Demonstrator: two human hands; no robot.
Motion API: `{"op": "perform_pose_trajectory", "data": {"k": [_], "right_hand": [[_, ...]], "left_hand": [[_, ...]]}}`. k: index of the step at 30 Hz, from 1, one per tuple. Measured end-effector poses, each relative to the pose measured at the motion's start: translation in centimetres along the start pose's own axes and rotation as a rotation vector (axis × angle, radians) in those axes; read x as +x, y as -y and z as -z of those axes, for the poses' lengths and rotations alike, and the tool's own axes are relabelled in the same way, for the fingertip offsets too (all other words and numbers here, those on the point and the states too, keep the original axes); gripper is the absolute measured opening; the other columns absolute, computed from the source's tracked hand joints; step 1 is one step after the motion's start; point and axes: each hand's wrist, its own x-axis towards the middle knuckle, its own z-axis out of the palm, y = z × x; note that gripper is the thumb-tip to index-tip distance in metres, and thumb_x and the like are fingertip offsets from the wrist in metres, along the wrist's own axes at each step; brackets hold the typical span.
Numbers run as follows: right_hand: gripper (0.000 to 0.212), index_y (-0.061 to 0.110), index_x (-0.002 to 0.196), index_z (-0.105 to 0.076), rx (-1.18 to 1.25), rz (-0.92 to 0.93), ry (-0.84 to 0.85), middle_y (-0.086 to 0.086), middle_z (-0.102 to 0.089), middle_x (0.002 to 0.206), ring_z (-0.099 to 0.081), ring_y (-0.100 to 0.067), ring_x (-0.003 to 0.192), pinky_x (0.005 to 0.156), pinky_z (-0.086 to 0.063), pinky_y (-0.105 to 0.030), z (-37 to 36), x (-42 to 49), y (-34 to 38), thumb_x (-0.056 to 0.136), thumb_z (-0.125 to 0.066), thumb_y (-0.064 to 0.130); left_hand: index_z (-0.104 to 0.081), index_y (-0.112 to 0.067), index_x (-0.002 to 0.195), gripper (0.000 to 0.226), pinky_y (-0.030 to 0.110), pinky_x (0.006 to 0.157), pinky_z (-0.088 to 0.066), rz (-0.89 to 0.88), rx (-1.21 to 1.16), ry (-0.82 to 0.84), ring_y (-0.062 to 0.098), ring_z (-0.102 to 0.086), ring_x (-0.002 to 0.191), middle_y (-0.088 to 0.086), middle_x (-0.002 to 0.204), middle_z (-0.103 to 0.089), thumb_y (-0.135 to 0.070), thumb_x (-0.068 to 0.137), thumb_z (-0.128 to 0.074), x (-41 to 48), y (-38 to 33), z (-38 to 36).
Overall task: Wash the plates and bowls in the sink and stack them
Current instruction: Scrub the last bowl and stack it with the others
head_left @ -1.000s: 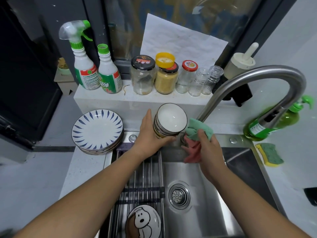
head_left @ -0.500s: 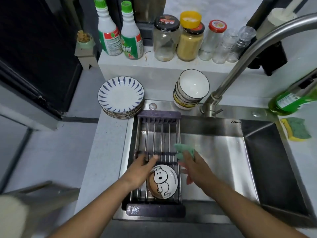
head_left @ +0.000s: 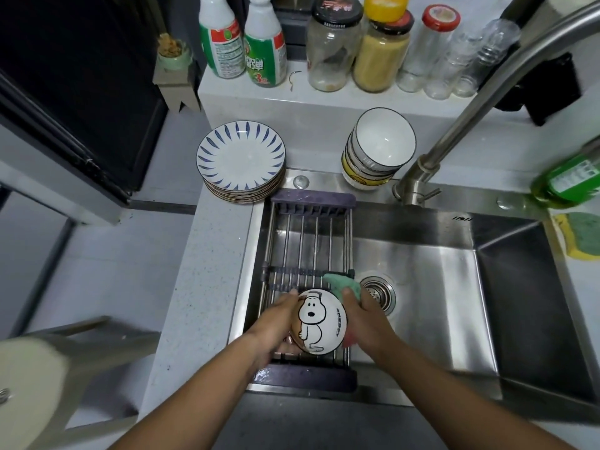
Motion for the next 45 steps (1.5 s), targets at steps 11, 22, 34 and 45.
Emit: {"op": "perform_pose_trajectory", "data": {"k": [11, 22, 34, 45], "right_hand": [[0.028, 0.033, 0.11, -0.066, 0.094, 0.054, -0.069, 0.004, -0.076, 0.097, -0.073, -0.01, 0.078, 0.058, -0.057, -0.028, 7.0, -1.4, 4.6, 0.107, -0.038, 0.035], [0.03, 0.028, 0.112, -0.069, 0.195, 0.141, -0.182, -0.003, -0.075, 0.109, -0.072, -0.022, 0.097, 0.084, -0.057, -0.047, 18.9, -4.2, 8.3, 0.107, -0.039, 0.034], [0.033, 0.02, 0.129, -0.058, 0.297, 0.234, -0.098, -0.004, -0.069, 0.123, -0.068, -0.024, 0.11, 0.094, -0.054, -0.045, 28.4, -8.0, 8.3, 0.105, -0.043, 0.037], [0.073, 0.025, 0.149, -0.041, -0.877, 0.957, -0.084, 0.007, -0.035, 0.155, -0.02, -0.014, 0.147, 0.123, -0.013, -0.041, 28.9, -11.3, 9.9, 0.097, -0.01, 0.067]], "left_hand": [[-0.067, -0.031, 0.124, 0.033, 0.054, 0.082, -0.063, -0.281, -0.009, 0.071, 0.022, -0.07, 0.114, -0.005, 0.129, -0.07, -0.05, 0.105, -0.046, -3.6, -4.3, -3.3], [-0.072, -0.03, 0.116, 0.02, 0.016, 0.093, -0.047, -0.867, 0.484, -0.126, -0.006, -0.06, 0.099, -0.015, 0.098, -0.069, -0.036, 0.097, -0.069, -7.7, -10.0, -13.3], [-0.055, -0.046, 0.134, 0.048, 0.031, 0.094, -0.045, -0.971, 0.905, -0.468, 0.022, -0.057, 0.113, -0.001, 0.12, -0.05, -0.067, 0.091, -0.059, -12.6, -13.1, -22.5], [-0.075, -0.03, 0.114, 0.04, 0.042, 0.061, -0.064, -0.734, 0.077, -0.132, 0.015, -0.072, 0.096, -0.004, 0.112, -0.075, -0.056, 0.103, -0.047, -16.7, -12.7, -27.3]]}}
